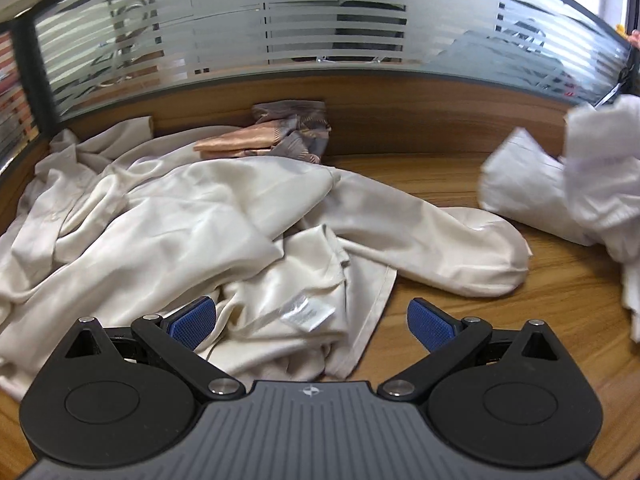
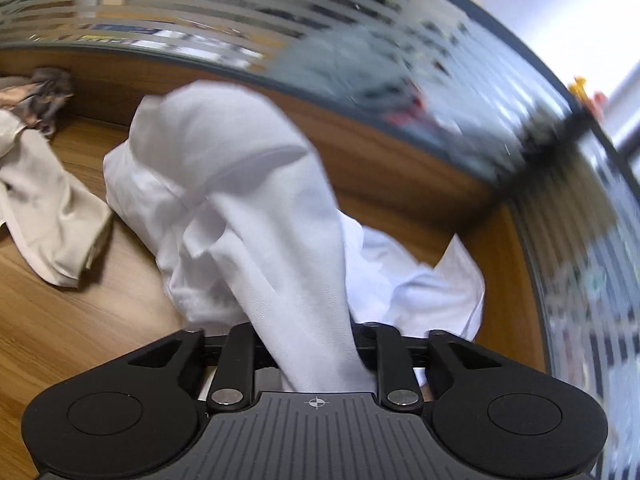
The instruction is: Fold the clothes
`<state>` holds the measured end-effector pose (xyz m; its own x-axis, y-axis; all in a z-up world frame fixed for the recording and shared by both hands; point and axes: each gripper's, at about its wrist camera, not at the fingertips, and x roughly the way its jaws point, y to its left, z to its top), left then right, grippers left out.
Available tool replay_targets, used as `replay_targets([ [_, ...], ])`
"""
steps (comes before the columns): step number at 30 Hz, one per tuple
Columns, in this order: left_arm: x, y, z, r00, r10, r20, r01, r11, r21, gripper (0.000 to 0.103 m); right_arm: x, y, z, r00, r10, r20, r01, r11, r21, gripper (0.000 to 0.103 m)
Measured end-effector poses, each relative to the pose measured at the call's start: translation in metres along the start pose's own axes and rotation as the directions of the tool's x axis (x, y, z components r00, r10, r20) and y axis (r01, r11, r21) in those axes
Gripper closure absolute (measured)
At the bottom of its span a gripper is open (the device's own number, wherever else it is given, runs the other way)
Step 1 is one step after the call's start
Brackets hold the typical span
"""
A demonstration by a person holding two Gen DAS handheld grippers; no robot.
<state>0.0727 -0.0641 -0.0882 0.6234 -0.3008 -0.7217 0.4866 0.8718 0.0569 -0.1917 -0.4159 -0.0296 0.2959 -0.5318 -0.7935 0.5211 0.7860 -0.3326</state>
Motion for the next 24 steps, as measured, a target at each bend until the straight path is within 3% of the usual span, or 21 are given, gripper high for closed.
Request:
replay_targets([
  [1, 0.006, -0.003, 0.002, 1.0, 0.003, 0.001, -0.003, 1.0, 0.004, 0.0, -0.003, -0.003, -0.003, 1.0, 0.003, 0.008, -0.003, 1.0, 0.011, 0.059],
  [3, 0.017, -0.01, 0.008, 1.0, 0.011, 0.002, -0.011, 1.0, 0.012, 0.0, -0.015, -0.004, -0.007, 0.998, 0.035, 0.058, -0.036, 0.999, 0.022, 0.036],
  [6, 0.026, -0.013, 0.015, 1.0, 0.024, 0.01, -0.024, 1.0, 0.008, 0.0, -0.038, 0.004, -0.002, 0.98, 0.115, 0.16, -0.117, 0.993, 0.006, 0.025],
  [9, 0.029, -0.011, 0.016, 0.999, 0.044, 0.016, -0.044, 0.999, 0.003, 0.0, -0.057, 0.021, 0.012, 0.936, 0.234, 0.261, -0.228, 0.972, -0.055, 0.014],
  [12, 0.029, -0.005, 0.012, 0.997, 0.073, 0.016, -0.073, 0.997, -0.002, 0.0, -0.057, 0.054, 0.027, 0.872, 0.384, 0.303, -0.357, 0.923, -0.142, 0.009],
  [16, 0.022, 0.007, -0.001, 0.991, 0.133, 0.001, -0.133, 0.991, -0.008, 0.0, -0.029, 0.116, 0.044, 0.79, 0.562, 0.246, -0.503, 0.823, -0.265, 0.007],
  [24, 0.012, 0.038, -0.035, 0.963, 0.254, -0.089, -0.259, 0.965, -0.051, 0.0, 0.049, 0.234, 0.073, 0.683, 0.727, 0.073, -0.626, 0.634, -0.454, 0.005],
])
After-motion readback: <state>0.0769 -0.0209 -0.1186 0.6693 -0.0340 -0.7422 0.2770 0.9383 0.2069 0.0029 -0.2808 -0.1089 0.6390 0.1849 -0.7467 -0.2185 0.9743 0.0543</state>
